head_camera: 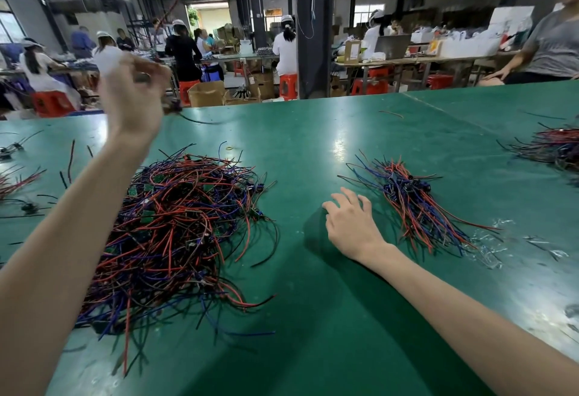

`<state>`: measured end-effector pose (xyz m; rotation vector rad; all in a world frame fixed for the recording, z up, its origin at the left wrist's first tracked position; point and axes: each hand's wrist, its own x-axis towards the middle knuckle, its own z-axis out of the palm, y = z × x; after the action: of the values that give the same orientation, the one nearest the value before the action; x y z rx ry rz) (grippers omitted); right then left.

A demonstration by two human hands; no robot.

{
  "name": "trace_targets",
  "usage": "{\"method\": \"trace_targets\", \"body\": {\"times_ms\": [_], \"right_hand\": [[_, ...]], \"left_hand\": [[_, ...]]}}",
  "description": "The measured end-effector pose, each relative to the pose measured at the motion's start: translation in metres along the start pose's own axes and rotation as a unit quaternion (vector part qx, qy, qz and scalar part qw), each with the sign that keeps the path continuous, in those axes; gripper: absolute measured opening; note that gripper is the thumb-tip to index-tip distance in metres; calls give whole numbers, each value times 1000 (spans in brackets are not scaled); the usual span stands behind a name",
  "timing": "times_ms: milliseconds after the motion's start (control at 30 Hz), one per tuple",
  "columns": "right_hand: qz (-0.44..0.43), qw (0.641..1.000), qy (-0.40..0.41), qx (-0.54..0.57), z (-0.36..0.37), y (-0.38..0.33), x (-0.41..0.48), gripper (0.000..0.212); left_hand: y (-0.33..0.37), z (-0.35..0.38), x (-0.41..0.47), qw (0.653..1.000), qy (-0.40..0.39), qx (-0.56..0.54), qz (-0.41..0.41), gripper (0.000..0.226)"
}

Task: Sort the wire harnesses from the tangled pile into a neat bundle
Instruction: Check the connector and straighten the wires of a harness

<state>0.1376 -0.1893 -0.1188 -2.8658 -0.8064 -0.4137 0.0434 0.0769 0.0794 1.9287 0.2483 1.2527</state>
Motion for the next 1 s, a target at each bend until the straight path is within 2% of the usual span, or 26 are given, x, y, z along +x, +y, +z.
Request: {"method": "trace_targets", "body": {"times_ms": [67,133,233,300,367,533,600,700,833,1000], "right_hand": [[-24,999,42,1,-1,1,-1,39],[-65,992,102,37,-3,2,-2,40],[-83,955,123,256,-12,-6,-8,28],[-61,909,69,406,-21,-14,-15,22],[-30,852,5,523,-29,-22,-20,19],[49,712,-84,696,-41,-29,-20,12],[68,678,-97,725,-41,-31,-21,12],[81,649,-102,750,-41,-31,-23,8],[89,620,-93,774,-43,-28,-25,8],[82,587,-74,802,-45,-27,-24,8]], "left_hand": [[10,17,-23,986,-68,-138,-70,3],[11,36,-50,968,-114,-191,-119,2],[2,62,-96,927,-162,-253,-222,6],[-5,75,-122,905,-167,-279,-275,9],[-13,84,-139,893,-157,-304,-293,10],[-25,87,-156,878,-162,-311,-325,10],[-27,85,-161,874,-171,-309,-335,9],[-28,83,-166,867,-182,-306,-348,5],[-29,80,-170,864,-198,-301,-351,8],[-28,79,-170,842,-239,-333,-350,16]]}}
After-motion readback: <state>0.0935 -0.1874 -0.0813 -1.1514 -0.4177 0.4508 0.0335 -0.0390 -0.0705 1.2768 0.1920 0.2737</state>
